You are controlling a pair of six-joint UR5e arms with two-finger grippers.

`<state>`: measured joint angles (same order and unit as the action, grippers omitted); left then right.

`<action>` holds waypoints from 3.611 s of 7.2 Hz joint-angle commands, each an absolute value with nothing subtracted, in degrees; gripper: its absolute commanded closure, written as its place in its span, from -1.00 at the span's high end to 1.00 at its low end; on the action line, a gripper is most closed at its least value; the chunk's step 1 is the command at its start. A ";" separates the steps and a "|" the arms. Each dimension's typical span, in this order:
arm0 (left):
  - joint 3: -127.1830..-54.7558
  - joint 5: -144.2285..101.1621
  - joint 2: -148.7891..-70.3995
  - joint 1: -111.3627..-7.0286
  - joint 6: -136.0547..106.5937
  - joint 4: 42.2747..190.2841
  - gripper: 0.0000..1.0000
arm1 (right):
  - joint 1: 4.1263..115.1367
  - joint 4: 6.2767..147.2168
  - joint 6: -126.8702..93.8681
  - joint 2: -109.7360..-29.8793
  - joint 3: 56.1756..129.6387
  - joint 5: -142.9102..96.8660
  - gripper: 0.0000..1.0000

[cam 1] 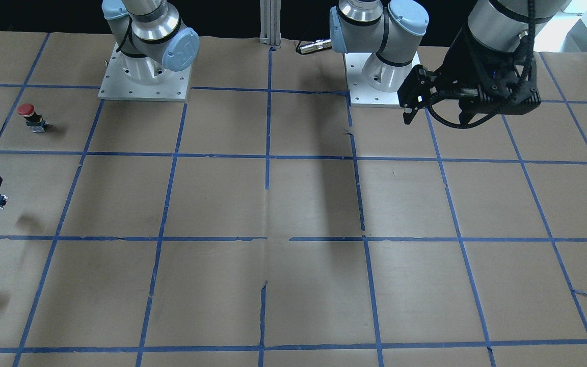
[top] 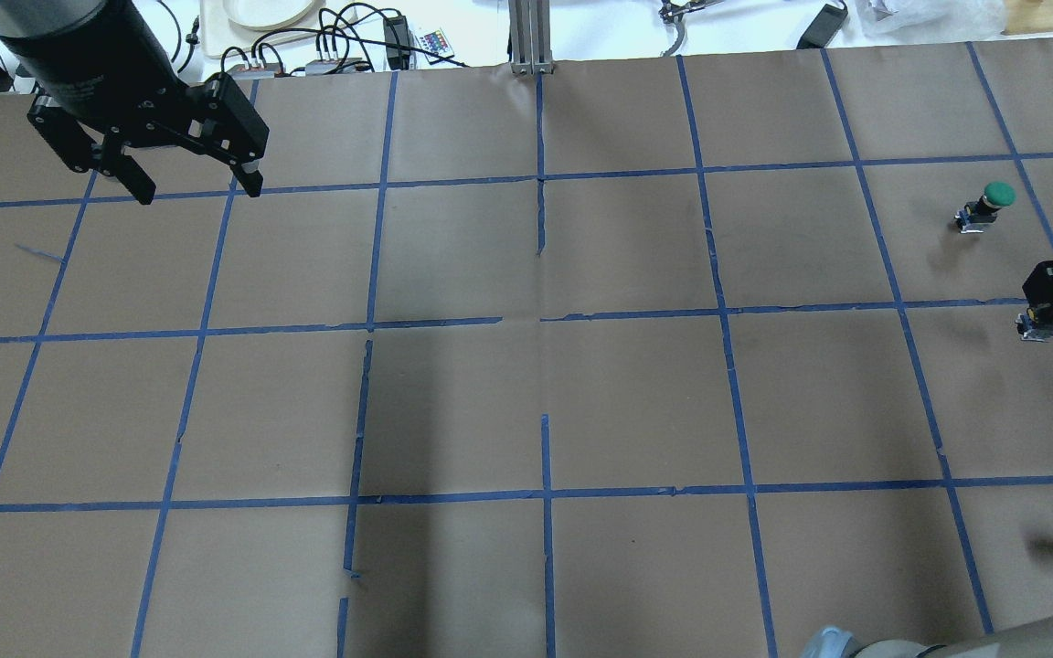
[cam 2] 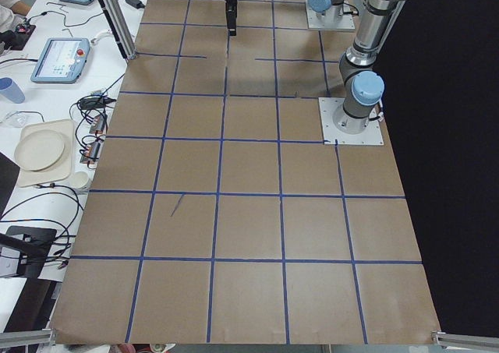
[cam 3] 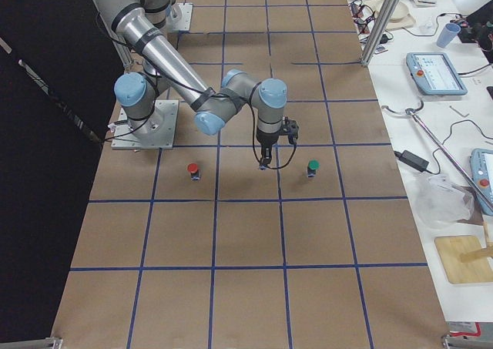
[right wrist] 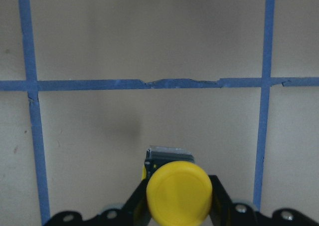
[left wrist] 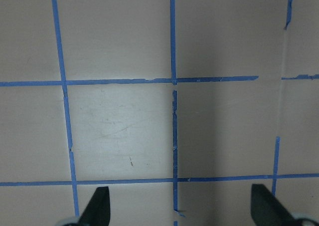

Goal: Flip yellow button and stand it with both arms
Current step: 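Lower the button upright onto the table with the right gripper while left arm retracts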

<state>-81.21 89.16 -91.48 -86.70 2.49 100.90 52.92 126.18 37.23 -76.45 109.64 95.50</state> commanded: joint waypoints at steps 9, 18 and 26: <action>-85.25 89.65 -90.09 -88.42 1.23 98.44 0.99 | 52.65 131.67 37.71 -74.53 111.97 92.72 -0.50; -84.11 90.88 -89.91 -88.42 2.11 97.56 0.99 | 52.47 131.75 37.27 -75.23 112.68 92.72 0.64; -83.58 90.62 -89.74 -88.51 2.11 97.47 0.99 | 64.19 101.54 20.24 -93.30 103.45 92.90 1.00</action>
